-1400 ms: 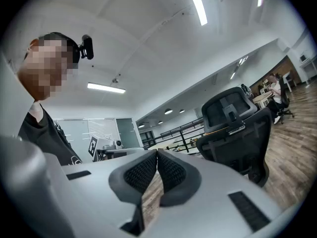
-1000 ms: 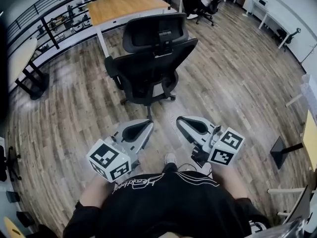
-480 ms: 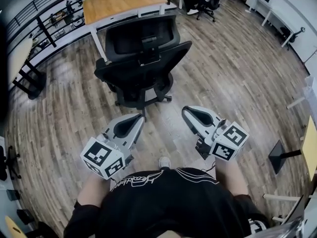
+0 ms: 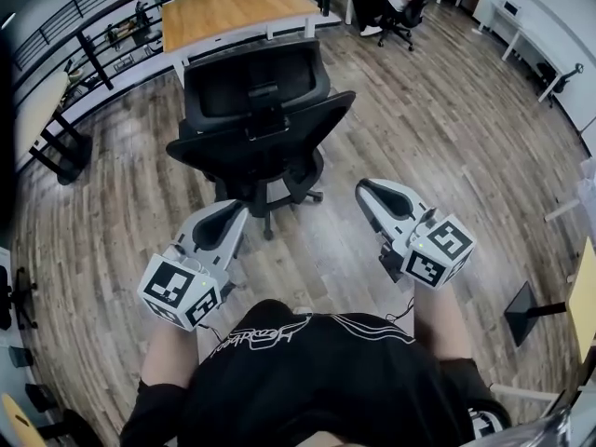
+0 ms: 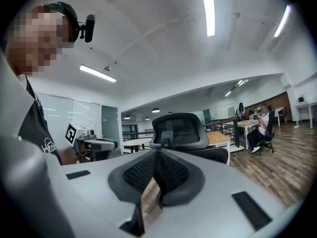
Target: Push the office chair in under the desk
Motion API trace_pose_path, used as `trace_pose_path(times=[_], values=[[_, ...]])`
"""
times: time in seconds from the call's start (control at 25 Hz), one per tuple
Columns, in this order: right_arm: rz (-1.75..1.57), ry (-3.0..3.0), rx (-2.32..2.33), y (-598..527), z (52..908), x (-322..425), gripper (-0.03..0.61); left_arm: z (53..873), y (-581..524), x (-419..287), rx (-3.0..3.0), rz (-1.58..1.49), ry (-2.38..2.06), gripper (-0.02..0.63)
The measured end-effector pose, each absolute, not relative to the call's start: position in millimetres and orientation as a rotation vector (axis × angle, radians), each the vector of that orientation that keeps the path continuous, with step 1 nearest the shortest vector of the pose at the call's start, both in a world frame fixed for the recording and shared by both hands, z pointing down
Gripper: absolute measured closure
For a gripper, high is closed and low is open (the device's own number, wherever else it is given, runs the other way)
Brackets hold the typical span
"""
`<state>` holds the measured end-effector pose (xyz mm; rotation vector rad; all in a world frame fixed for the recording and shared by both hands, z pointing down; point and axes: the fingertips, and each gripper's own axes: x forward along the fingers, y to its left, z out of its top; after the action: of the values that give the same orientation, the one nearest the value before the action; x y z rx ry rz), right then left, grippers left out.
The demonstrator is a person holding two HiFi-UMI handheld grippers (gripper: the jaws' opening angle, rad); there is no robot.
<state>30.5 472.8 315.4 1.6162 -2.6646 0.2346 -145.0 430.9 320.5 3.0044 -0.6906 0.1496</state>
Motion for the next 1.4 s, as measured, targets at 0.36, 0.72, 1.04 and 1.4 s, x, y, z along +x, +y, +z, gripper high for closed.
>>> trace_pose_path(times=[0.36, 0.72, 1.04, 1.4], values=[[0.092, -2.495, 1.645, 423.0, 319.9, 63.5, 0.531, 334.9, 372.5, -164.2, 2.988, 0.25, -0.836, 0.49], [-0.02, -2.328, 1.566, 349.4, 342.7, 81.1, 0.371, 367.8, 282.0, -184.5, 3.003, 0.604, -1.087, 0.368], [-0.115, -2.096, 1.542, 273.9, 377.1, 107.8, 0.318, 409.2, 219.6, -208.1, 2.979, 0.976, -1.204, 0.347], [-0.278, -1.8, 1.372, 218.4, 416.6, 153.5, 0.311, 443.8, 176.6, -223.6, 2.992, 1.338, -1.173, 0.345]])
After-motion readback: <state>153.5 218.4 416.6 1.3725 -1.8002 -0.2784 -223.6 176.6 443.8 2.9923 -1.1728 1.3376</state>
